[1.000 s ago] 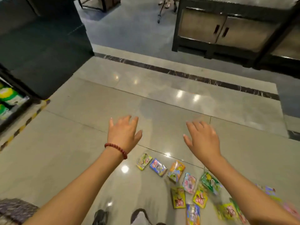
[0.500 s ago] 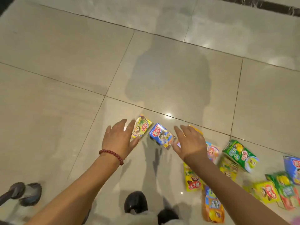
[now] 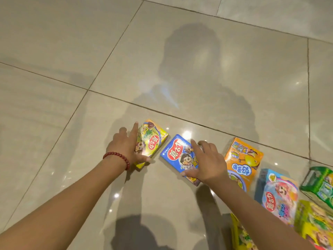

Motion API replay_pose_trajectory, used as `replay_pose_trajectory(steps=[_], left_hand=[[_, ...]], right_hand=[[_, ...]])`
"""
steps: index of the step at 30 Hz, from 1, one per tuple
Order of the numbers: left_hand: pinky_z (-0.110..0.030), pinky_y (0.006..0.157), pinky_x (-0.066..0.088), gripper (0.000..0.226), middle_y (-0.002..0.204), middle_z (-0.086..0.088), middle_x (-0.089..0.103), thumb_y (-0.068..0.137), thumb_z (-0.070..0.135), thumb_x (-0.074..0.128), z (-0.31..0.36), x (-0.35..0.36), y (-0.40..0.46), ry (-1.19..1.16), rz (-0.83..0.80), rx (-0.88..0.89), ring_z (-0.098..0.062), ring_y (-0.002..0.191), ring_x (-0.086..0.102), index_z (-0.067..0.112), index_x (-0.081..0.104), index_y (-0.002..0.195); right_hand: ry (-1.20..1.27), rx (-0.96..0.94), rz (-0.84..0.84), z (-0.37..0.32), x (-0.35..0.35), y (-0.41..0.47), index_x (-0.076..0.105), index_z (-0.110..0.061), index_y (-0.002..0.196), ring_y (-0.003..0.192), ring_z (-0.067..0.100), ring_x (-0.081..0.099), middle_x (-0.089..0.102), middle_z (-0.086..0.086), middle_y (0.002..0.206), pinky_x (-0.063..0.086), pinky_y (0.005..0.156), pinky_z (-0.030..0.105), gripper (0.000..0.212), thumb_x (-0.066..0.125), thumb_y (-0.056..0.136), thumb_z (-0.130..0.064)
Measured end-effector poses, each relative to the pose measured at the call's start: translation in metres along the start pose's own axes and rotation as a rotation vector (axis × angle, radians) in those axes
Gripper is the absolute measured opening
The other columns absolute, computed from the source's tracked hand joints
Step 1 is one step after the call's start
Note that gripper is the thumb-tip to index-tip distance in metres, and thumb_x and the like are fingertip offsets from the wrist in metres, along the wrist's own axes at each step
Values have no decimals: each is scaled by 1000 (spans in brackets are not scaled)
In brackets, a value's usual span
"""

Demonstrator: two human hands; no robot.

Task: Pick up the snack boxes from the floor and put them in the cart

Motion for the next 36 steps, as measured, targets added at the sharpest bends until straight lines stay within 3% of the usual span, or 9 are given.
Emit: replay_pose_trajectory(steps=[3, 7, 11, 14, 18, 25, 29, 31, 36], left_hand=[[-40, 99, 39, 137, 133, -16, 37, 50, 68, 78, -3, 9, 7, -92, -55, -34, -34, 121, 42, 23, -3, 151], [-39, 91, 47, 133, 116, -12, 48, 41, 69, 82, 0, 19, 1, -225, -41, -29, -32, 107, 53, 41, 5, 146], [-35, 76, 54, 129, 104, 2, 61, 43, 68, 80, 4, 25, -11, -349, 42, 47, -22, 91, 62, 52, -1, 141], [-33, 72, 53, 122, 103, 0, 64, 55, 58, 80, 2, 20, -21, -313, 75, 83, -20, 86, 63, 57, -7, 140], [-34, 78, 54, 115, 114, 6, 64, 62, 45, 83, 6, -10, -53, -465, 63, 95, -17, 92, 64, 54, 2, 143], [-32, 89, 52, 111, 113, 17, 56, 60, 38, 87, 16, -138, -138, -848, 234, 32, -11, 102, 61, 50, 16, 144], [-34, 91, 52, 112, 118, 33, 51, 50, 43, 88, 25, -223, -205, -1084, 326, 13, -2, 108, 58, 55, 21, 140], [-37, 92, 53, 111, 117, 43, 46, 46, 49, 85, 28, -270, -240, -1128, 369, 27, 2, 109, 57, 61, 20, 135], [-25, 94, 48, 110, 114, 51, 41, 51, 43, 88, 31, -389, -321, -1173, 512, 63, 13, 106, 53, 60, 20, 136]], right_hand=[[98, 68, -84, 2, 8, 1, 24, -25, 146, 123, 20, 35, 34, 3, 131, 42, 89, 31, 102, 71, 66, -67], [116, 95, -100, -2, 10, -2, 24, -28, 141, 115, 21, 46, 42, 3, 121, 43, 86, 34, 99, 73, 64, -66], [91, 90, -151, -1, 7, -4, 3, -42, 148, 103, 22, 58, 54, 2, 109, 46, 80, 32, 108, 70, 67, -67], [151, 47, -170, -5, 3, -12, -10, -49, 146, 98, 19, 58, 53, 2, 107, 45, 71, 29, 102, 66, 78, -58], [305, 83, -79, -18, -18, -37, -2, -46, 149, 95, 20, 60, 55, 3, 105, 45, 71, 29, 91, 63, 84, -52], [477, 126, 77, -46, -163, -88, 6, -45, 149, 93, 22, 60, 64, 4, 105, 48, 74, 35, 93, 70, 81, -45], [524, 140, 114, -79, -269, -128, 11, -45, 149, 95, 19, 61, 64, -1, 109, 48, 75, 31, 92, 72, 80, -43], [573, 122, 163, -98, -323, -147, 15, -44, 149, 94, 18, 63, 66, -1, 109, 51, 80, 34, 90, 73, 80, -41], [703, 59, 239, -149, -453, -187, 19, -47, 147, 89, 15, 66, 69, -10, 104, 53, 82, 34, 90, 76, 78, -37]])
Point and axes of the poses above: each hand's wrist, its own y-axis towards the middle knuckle, its own x-axis out of the palm, z = x × y, the point moved 2 cm from there along y, towards the middle knuckle
